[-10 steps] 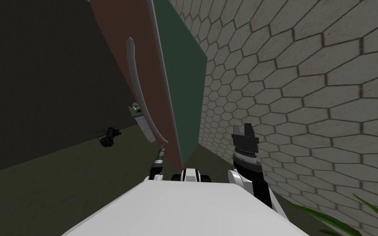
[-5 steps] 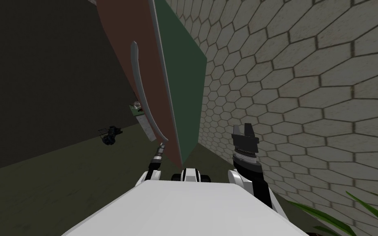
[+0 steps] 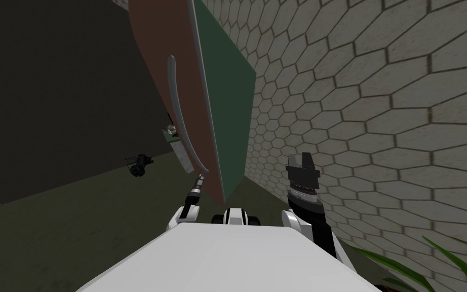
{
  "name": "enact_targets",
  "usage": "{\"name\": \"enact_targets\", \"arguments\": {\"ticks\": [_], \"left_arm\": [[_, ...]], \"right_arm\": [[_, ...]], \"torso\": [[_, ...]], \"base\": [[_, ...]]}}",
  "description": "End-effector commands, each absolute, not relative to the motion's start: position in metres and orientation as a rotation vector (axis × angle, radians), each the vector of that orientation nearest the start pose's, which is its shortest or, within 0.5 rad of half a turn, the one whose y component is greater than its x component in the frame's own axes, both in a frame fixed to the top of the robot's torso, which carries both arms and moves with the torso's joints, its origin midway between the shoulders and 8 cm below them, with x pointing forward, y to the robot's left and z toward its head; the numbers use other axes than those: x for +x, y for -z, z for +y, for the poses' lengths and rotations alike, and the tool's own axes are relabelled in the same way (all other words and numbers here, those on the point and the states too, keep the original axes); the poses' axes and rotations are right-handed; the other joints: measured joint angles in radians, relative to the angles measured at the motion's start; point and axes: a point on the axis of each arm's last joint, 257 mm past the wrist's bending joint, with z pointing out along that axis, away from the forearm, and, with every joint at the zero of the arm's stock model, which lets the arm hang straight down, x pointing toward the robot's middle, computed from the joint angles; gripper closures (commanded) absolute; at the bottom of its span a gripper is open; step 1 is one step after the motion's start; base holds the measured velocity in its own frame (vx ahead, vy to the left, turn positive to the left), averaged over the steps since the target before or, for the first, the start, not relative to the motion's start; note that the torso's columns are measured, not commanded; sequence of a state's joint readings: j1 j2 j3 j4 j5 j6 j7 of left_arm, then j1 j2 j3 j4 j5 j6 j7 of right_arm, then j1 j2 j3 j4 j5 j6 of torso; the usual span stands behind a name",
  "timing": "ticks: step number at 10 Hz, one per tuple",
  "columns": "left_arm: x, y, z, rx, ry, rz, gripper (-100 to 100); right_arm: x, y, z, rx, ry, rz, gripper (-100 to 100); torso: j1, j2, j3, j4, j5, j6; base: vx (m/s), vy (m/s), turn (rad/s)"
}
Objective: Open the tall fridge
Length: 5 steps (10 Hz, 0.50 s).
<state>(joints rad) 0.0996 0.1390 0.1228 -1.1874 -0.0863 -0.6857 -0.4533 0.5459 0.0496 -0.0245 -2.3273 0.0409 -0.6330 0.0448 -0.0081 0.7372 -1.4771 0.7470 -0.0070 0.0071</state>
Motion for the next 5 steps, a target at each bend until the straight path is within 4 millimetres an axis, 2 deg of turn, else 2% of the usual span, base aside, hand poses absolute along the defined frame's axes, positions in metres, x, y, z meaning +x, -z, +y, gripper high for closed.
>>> {"name": "enact_targets", "arguments": {"ticks": [1,4,5], "left_arm": [[0.485,0.259,0.325,-0.616,0.696,1.234,-100],[0.490,0.257,0.325,-0.617,0.691,1.240,-100],[0.501,0.250,0.326,-0.618,0.675,1.258,-100]], "right_arm": [[0.306,-0.055,-0.284,0.532,-1.218,0.513,0],[0.306,-0.055,-0.284,0.532,-1.218,0.513,0],[0.306,-0.055,-0.284,0.532,-1.218,0.513,0]], "torso": [[-0.002,0.000,0.000,0.000,0.000,0.001],[-0.002,0.000,0.000,0.000,0.000,0.001],[0.002,-0.001,0.000,-0.006,0.003,-0.004]], "base": [[-0.044,-0.032,0.015],[-0.017,-0.016,-0.010],[-0.023,-0.044,0.012]]}}
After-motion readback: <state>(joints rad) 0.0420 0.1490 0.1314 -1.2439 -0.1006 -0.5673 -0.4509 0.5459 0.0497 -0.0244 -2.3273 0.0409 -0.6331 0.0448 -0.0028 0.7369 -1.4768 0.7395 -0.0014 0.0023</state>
